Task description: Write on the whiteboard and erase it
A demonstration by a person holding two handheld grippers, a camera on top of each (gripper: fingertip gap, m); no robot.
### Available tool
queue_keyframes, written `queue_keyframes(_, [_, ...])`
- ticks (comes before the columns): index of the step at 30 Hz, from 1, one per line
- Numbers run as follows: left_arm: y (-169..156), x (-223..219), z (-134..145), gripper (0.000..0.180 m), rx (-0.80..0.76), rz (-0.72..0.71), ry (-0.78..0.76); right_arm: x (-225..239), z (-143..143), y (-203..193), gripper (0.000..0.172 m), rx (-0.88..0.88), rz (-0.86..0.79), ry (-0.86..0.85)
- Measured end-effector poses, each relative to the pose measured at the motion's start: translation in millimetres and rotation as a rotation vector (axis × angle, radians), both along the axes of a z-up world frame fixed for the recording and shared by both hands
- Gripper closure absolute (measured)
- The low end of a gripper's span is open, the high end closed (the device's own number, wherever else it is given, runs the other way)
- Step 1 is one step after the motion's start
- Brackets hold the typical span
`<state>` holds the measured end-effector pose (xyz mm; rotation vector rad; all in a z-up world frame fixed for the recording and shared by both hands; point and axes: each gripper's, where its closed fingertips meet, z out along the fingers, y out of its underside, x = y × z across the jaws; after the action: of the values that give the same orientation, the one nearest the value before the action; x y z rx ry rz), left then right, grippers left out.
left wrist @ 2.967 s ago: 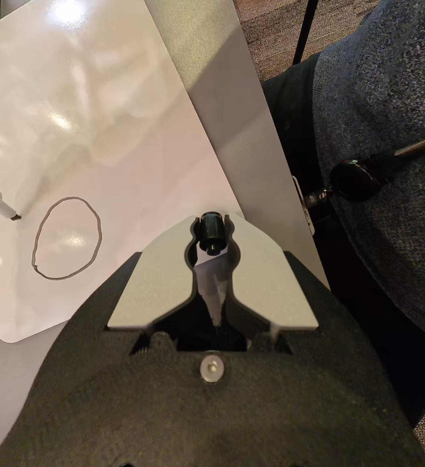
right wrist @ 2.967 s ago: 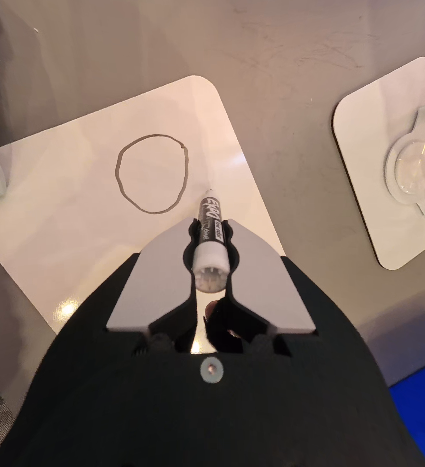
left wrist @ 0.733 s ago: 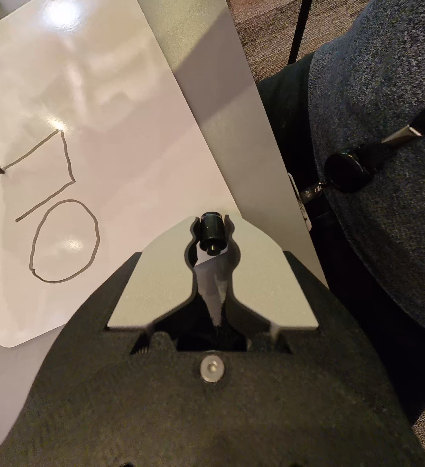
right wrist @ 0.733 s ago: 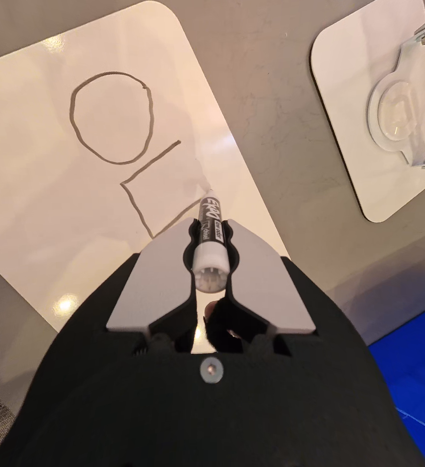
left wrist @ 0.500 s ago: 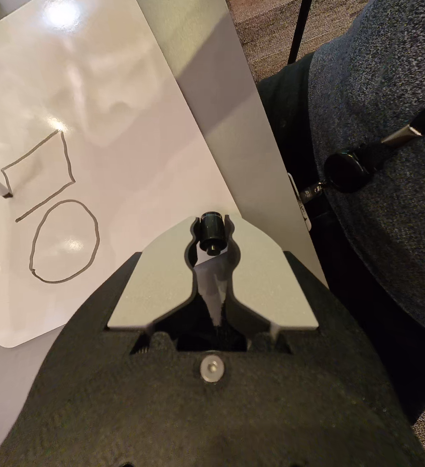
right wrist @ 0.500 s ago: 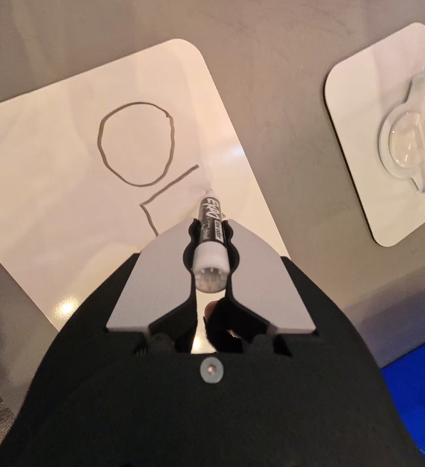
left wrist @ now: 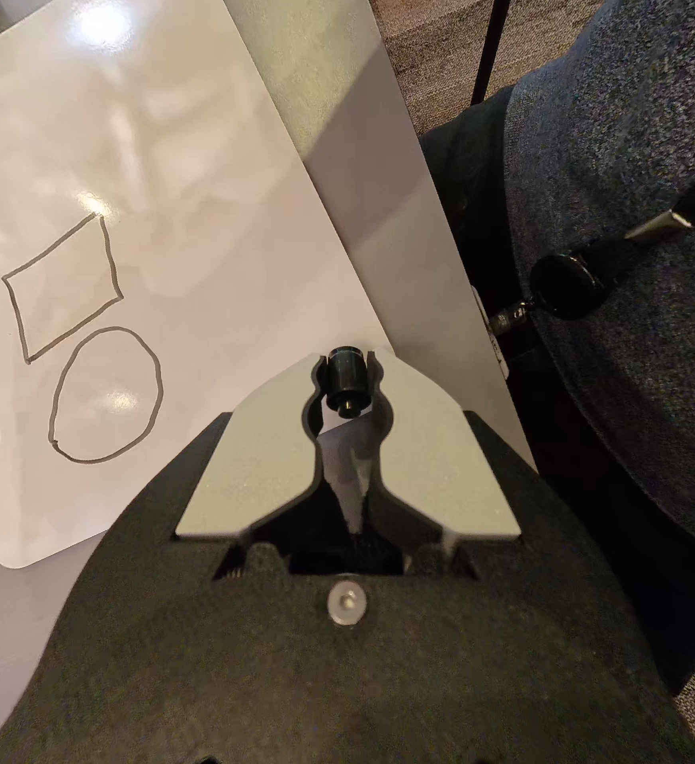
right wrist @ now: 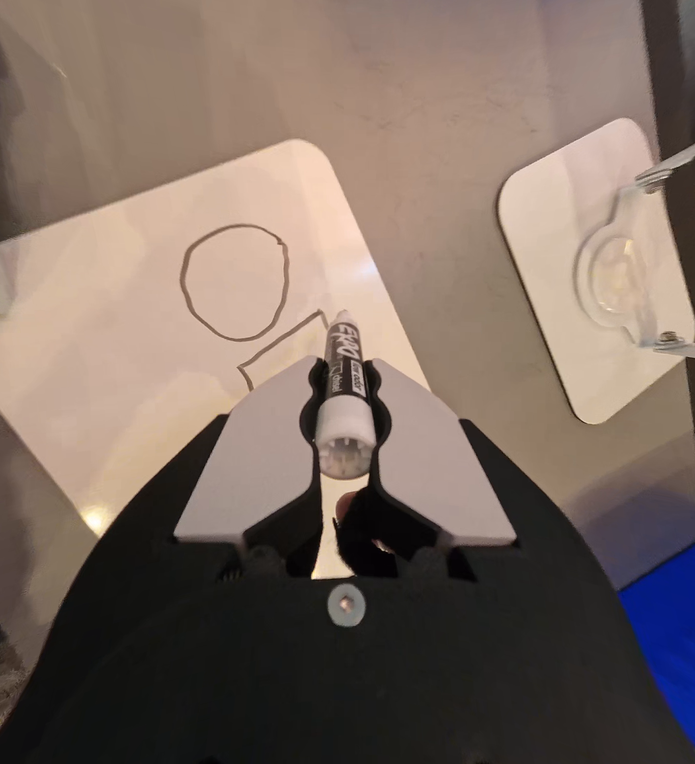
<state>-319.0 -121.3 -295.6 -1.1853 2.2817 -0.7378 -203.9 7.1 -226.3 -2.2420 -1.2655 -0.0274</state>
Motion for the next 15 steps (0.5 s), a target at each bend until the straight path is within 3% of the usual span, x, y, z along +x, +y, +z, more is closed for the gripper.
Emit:
queue_keyframes(5, [0, 0, 0, 0.161, -0.002, -0.001, 0.002, 38, 21, -13, 0.151, 0.023, -0.073, -0.021])
queue_keyframes(9, [0, 0, 0, 0.161, 0.000, -0.003, 0.001, 61, 7, -32, 0.151, -0.018, -0.127, -0.025])
queue_keyframes(15, [-1, 0, 0, 0.161, -0.004, -0.003, 0.003, 57, -14, -43, 0.151, -0.050, -0.123, -0.020])
